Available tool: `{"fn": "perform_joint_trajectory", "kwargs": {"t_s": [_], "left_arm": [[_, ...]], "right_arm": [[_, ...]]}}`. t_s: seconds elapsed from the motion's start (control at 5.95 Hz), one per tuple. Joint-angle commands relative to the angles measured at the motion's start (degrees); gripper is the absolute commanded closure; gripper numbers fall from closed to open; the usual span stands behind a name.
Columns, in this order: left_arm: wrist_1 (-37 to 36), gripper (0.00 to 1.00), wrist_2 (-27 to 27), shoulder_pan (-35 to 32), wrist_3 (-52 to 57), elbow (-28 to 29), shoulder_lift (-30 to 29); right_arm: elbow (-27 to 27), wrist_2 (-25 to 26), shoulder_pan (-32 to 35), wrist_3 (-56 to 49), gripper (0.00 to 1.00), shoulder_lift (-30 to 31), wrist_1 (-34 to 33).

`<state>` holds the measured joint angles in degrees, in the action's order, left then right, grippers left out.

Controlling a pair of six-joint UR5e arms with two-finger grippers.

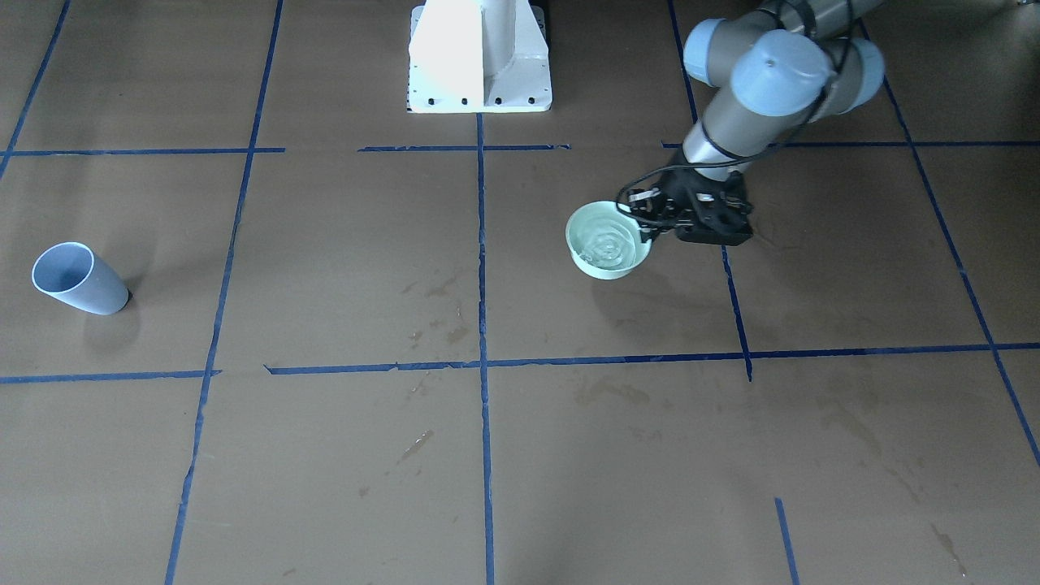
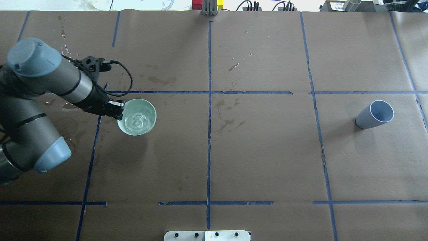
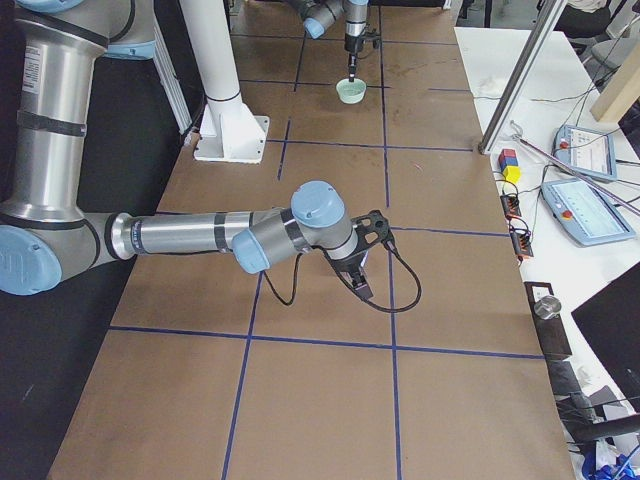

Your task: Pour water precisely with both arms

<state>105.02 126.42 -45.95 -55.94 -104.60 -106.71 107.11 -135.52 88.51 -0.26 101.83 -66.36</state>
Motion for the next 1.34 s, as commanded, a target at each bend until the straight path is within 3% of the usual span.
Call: {"fn": "perform_joint_trajectory", "kwargs": {"t_s": [0.0, 0.17, 0.67, 1.18], "left_arm": [[0.01, 1.00, 4.79, -5.88, 12.38, 0.27, 5.71], [0.10, 1.00, 5.06, -7.99, 17.22, 0.88, 7.64], [0.10, 1.00, 14.00, -17.57, 34.36, 9.03, 12.22], [3.93, 1.00, 14.64, -17.77, 35.47, 16.41, 12.76]], "right_arm": [[0.03, -0.01, 0.00, 0.00, 0.00, 0.21, 0.26], [0.03, -0.10, 0.00, -0.26, 0.00, 0.21, 0.35], [-0.06, -0.19, 0.00, -2.11, 0.00, 0.29, 0.18], [0.03, -1.23, 0.00, -2.02, 0.00, 0.47, 0.18]]}}
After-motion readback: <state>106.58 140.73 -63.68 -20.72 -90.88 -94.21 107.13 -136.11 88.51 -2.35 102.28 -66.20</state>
